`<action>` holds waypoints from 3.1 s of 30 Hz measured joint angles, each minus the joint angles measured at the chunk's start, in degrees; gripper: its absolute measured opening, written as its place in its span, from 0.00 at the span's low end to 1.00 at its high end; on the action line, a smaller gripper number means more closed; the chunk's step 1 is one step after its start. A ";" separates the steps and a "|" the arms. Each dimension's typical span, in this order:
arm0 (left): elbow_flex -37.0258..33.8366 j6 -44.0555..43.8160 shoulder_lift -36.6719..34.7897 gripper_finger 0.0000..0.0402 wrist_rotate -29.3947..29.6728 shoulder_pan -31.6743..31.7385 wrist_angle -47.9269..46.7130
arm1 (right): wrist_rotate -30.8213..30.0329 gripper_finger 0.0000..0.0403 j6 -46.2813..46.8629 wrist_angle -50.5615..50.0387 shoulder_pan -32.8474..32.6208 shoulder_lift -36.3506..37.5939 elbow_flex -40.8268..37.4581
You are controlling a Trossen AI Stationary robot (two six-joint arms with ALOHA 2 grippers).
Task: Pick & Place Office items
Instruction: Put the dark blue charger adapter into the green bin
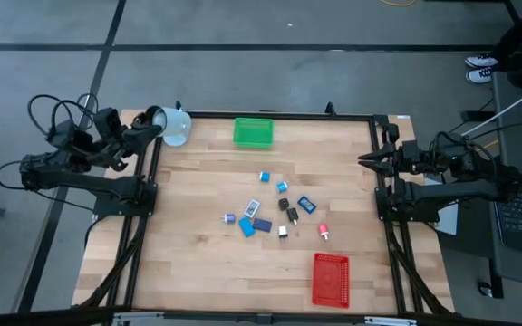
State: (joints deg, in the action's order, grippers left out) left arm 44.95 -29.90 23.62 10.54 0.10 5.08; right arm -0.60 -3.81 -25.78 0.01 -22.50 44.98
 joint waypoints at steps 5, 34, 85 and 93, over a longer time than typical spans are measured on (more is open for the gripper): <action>0.00 -0.83 0.00 0.02 -1.26 0.00 -0.46 | 0.26 0.14 0.41 2.59 0.02 0.00 0.02; -0.04 5.02 10.92 0.17 7.94 0.00 5.91 | -1.90 0.17 25.72 40.97 0.56 -14.05 0.05; 7.52 10.02 64.02 0.65 1.33 -15.62 -35.28 | -27.07 0.62 28.97 54.83 0.26 -27.56 0.02; 7.50 9.65 68.22 0.65 1.31 -15.70 -35.36 | -26.75 0.62 30.40 54.26 0.26 -27.56 0.02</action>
State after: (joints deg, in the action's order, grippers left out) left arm 52.45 -20.25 91.84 11.86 -15.60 -30.28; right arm -27.35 26.59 28.47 0.27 -50.06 44.99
